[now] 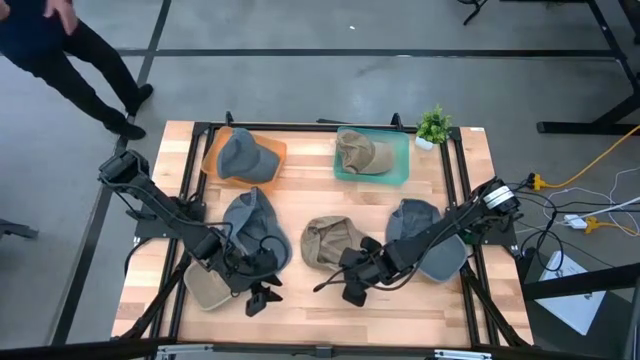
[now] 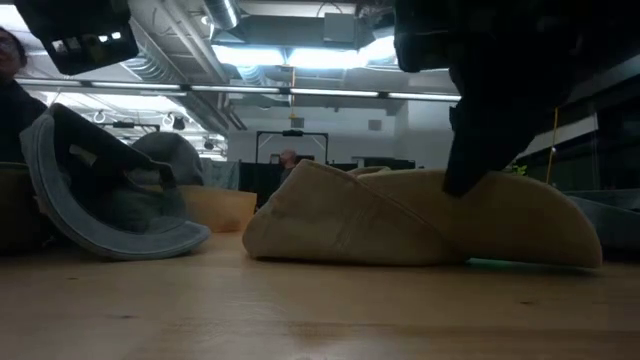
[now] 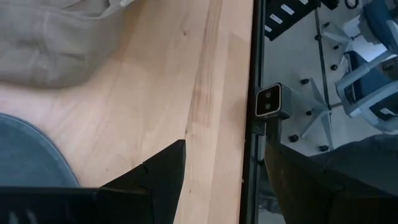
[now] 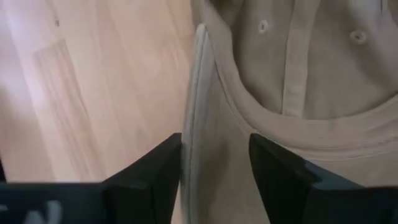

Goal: Pick & Place hat
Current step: Put the right brown cap into the green bin

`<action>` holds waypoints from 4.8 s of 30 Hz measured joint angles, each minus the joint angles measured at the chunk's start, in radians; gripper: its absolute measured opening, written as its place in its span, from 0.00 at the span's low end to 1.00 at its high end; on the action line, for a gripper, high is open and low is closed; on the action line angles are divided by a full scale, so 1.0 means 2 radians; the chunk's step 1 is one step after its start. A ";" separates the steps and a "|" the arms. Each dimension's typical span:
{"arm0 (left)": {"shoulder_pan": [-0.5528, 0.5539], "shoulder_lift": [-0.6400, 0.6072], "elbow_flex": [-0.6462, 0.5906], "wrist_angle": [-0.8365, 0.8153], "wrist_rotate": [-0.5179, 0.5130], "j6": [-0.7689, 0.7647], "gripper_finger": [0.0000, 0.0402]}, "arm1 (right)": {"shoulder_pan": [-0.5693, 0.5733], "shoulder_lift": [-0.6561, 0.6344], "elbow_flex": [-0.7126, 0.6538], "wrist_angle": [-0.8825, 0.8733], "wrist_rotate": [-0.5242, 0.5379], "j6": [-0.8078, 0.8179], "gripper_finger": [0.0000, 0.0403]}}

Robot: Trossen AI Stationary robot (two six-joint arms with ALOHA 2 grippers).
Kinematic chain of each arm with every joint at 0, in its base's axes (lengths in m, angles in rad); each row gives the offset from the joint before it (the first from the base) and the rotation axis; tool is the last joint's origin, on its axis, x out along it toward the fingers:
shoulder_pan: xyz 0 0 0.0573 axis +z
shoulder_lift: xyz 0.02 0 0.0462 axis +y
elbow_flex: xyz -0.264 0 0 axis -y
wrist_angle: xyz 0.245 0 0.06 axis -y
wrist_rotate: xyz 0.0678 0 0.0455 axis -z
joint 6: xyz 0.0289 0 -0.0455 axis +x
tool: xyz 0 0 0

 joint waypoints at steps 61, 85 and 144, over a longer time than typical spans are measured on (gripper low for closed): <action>0.000 0.000 0.000 0.072 -0.123 0.158 0.53 | -0.120 -0.003 0.376 -0.325 -0.234 -0.037 0.06; 0.012 -0.002 0.000 -0.049 -0.326 0.159 0.53 | -0.182 -0.011 0.373 -0.207 -0.395 -0.072 0.06; 0.089 -0.173 0.000 0.032 -0.307 0.316 0.00 | -0.351 -0.085 0.374 -0.316 -0.425 -0.321 0.06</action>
